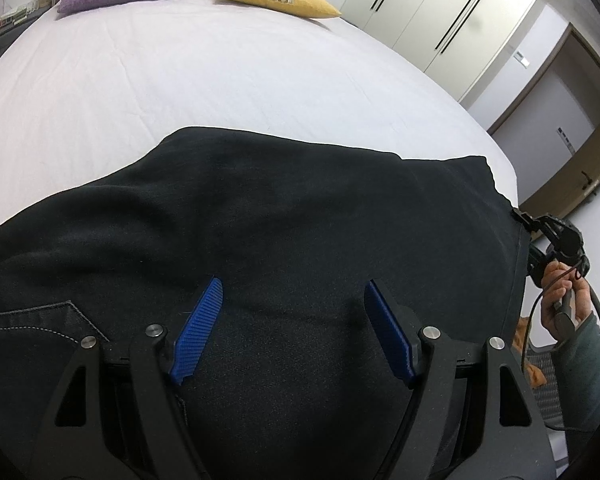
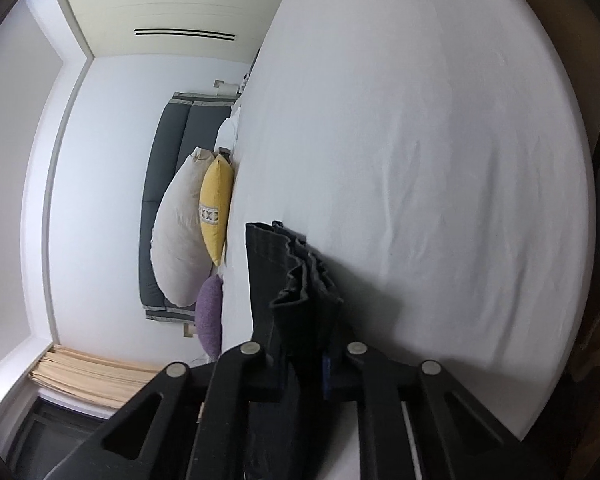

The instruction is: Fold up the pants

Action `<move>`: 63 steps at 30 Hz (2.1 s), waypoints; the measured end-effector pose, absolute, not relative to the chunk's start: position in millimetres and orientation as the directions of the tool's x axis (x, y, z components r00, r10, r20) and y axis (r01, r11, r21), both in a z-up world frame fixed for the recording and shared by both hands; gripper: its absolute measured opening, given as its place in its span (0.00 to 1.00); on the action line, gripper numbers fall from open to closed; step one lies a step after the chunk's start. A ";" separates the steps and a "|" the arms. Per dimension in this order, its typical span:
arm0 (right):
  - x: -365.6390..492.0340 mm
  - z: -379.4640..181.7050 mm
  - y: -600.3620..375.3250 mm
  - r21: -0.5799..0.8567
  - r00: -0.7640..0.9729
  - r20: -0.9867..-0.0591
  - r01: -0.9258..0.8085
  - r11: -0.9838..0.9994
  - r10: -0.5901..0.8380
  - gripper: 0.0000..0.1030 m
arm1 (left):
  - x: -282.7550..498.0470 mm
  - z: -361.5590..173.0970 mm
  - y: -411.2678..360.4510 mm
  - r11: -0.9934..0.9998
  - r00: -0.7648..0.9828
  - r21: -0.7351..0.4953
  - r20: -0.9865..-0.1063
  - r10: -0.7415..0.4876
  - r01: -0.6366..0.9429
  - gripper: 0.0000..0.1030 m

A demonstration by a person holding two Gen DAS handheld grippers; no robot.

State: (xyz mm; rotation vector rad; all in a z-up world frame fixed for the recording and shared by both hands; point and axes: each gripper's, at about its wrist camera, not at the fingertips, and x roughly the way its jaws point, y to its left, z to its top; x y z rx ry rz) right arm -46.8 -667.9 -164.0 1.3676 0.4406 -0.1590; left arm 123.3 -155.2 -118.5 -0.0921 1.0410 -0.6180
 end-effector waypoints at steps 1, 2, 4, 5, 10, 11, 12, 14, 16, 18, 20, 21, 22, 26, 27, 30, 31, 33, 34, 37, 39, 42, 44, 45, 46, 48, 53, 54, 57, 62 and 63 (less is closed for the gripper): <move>-44.1 -157.1 -664.1 0.895 0.902 -0.412 0.374 0.242 0.132 0.12 | 123.7 -118.7 -154.9 0.828 0.352 -0.356 -0.779 -0.519 0.434 0.70; -41.4 -150.9 -658.8 0.884 0.897 -0.424 0.381 0.270 0.125 0.12 | 123.8 -118.6 -154.6 0.827 0.351 -0.356 -0.779 -0.520 0.435 0.70; -37.0 -138.0 -650.6 0.862 0.890 -0.442 0.388 0.327 0.111 0.12 | 124.2 -118.6 -152.9 0.824 0.349 -0.365 -0.775 -0.527 0.433 0.70; -32.6 -127.2 -644.1 0.839 0.883 -0.458 0.392 0.378 0.100 0.12 | 124.7 -118.7 -151.7 0.822 0.348 -0.371 -0.772 -0.531 0.431 0.70; -5.7 -82.8 -596.8 0.699 0.849 -0.521 0.368 0.612 0.084 0.12 | 126.4 -118.9 -145.8 0.812 0.342 -0.404 -0.759 -0.554 0.421 0.70; 2.8 -69.9 -573.5 0.635 0.837 -0.539 0.331 0.698 0.094 0.12 | 126.6 -118.8 -145.3 0.812 0.342 -0.407 -0.757 -0.557 0.419 0.70; 9.3 -60.8 -551.8 0.572 0.825 -0.556 0.291 0.767 0.101 0.12 | 126.6 -118.8 -145.0 0.811 0.343 -0.409 -0.756 -0.558 0.419 0.70; 20.0 -48.0 -487.3 0.398 0.788 -0.602 0.150 0.905 0.134 0.12 | 126.4 -118.6 -144.4 0.810 0.344 -0.414 -0.753 -0.561 0.416 0.70; 25.0 -49.7 -428.3 0.251 0.742 -0.650 0.009 0.968 0.161 0.11 | 127.0 -119.1 -143.5 0.808 0.343 -0.421 -0.750 -0.566 0.412 0.70; 25.4 -66.0 -366.2 0.064 0.683 -0.718 -0.130 0.990 0.136 0.11 | 127.6 -117.7 -142.6 0.806 0.340 -0.430 -0.748 -0.570 0.406 0.71; 25.8 -87.2 -329.4 -0.096 0.650 -0.759 -0.174 0.980 0.040 0.11 | 129.0 -115.6 -140.6 0.807 0.335 -0.440 -0.749 -0.572 0.393 0.71; 26.8 -95.8 -321.0 -0.138 0.640 -0.769 -0.177 0.975 0.007 0.11 | 130.1 -114.2 -138.2 0.808 0.331 -0.448 -0.750 -0.572 0.382 0.71; 26.5 -102.4 -315.7 -0.156 0.633 -0.774 -0.176 0.972 -0.010 0.11 | 130.9 -111.6 -136.5 0.808 0.324 -0.463 -0.751 -0.576 0.364 0.72; 21.5 -103.5 -311.1 -0.180 0.645 -0.763 -0.158 0.971 -0.037 0.11 | 133.4 -108.4 -131.6 0.774 0.293 -0.558 -0.718 -0.631 0.299 0.90; 18.4 -104.1 -308.7 -0.201 0.650 -0.759 -0.163 0.966 -0.049 0.11 | 134.5 -108.5 -131.6 0.767 0.284 -0.576 -0.713 -0.641 0.283 0.90; 9.2 -95.8 -299.4 -0.265 0.682 -0.726 -0.166 0.950 -0.084 0.11 | 137.0 -106.7 -133.2 0.723 0.239 -0.647 -0.683 -0.691 0.242 0.90; 4.6 -91.4 -294.9 -0.280 0.695 -0.714 -0.171 0.945 -0.086 0.11 | 138.3 -105.2 -133.7 0.699 0.217 -0.676 -0.664 -0.715 0.233 0.90; -6.4 -81.4 -281.8 -0.314 0.719 -0.689 -0.183 0.932 -0.091 0.11 | 140.6 -103.7 -133.8 0.648 0.174 -0.734 -0.624 -0.762 0.205 0.90; -9.2 -78.4 -277.7 -0.324 0.726 -0.681 -0.189 0.927 -0.089 0.11 | 141.6 -104.1 -133.8 0.632 0.155 -0.751 -0.612 -0.775 0.192 0.90; -20.5 -69.2 -260.5 -0.340 0.751 -0.656 -0.205 0.918 -0.075 0.11 | 143.3 -111.2 -133.9 0.585 0.082 -0.801 -0.579 -0.811 0.129 0.90; -26.6 -64.9 -246.7 -0.352 0.761 -0.646 -0.223 0.909 -0.063 0.11 | 142.9 -114.6 -130.3 0.558 0.070 -0.824 -0.554 -0.830 0.094 0.90; -34.9 -65.9 -229.2 -0.384 0.766 -0.641 -0.256 0.887 -0.057 0.11 | 146.4 -116.1 -123.1 0.539 0.071 -0.840 -0.535 -0.842 0.064 0.90; -37.5 -66.9 -220.5 -0.385 0.763 -0.645 -0.270 0.882 -0.048 0.11 | 149.1 -117.6 -115.7 0.525 0.076 -0.850 -0.521 -0.850 0.045 0.90; -38.6 -66.5 -217.3 -0.385 0.763 -0.645 -0.274 0.881 -0.045 0.11 | 150.8 -118.6 -112.8 0.520 0.077 -0.853 -0.516 -0.853 0.037 0.90; -39.5 -66.2 -214.4 -0.384 0.763 -0.645 -0.278 0.880 -0.041 0.11 | 152.9 -120.3 -109.3 0.512 0.077 -0.858 -0.509 -0.857 0.029 0.90; -41.3 -64.3 -206.7 -0.386 0.765 -0.643 -0.287 0.877 -0.033 0.11 | 155.6 -122.0 -103.8 0.512 0.078 -0.859 -0.509 -0.857 0.025 0.89; -47.0 -58.8 -184.8 -0.398 0.776 -0.630 -0.322 0.859 -0.001 0.11 | 162.6 -125.1 -101.8 0.566 0.030 -0.822 -0.566 -0.824 0.058 0.26; -48.0 -58.1 -180.1 -0.400 0.777 -0.629 -0.330 0.855 0.005 0.11 | 164.0 -124.8 -99.3 0.577 0.028 -0.814 -0.577 -0.817 0.062 0.25; -50.2 -58.9 -166.1 -0.400 0.773 -0.634 -0.353 0.846 0.023 0.11 | 167.9 -116.8 -87.5 0.596 0.043 -0.796 -0.595 -0.802 0.106 0.12; -51.6 -59.1 -143.9 -0.408 0.767 -0.639 -0.393 0.824 0.050 0.11 | 173.5 -97.9 -65.6 0.639 0.058 -0.744 -0.642 -0.765 0.194 0.09; -50.7 -59.9 -138.1 -0.410 0.764 -0.642 -0.404 0.817 0.056 0.11 | 173.6 -95.7 -60.8 0.648 0.062 -0.734 -0.650 -0.757 0.202 0.09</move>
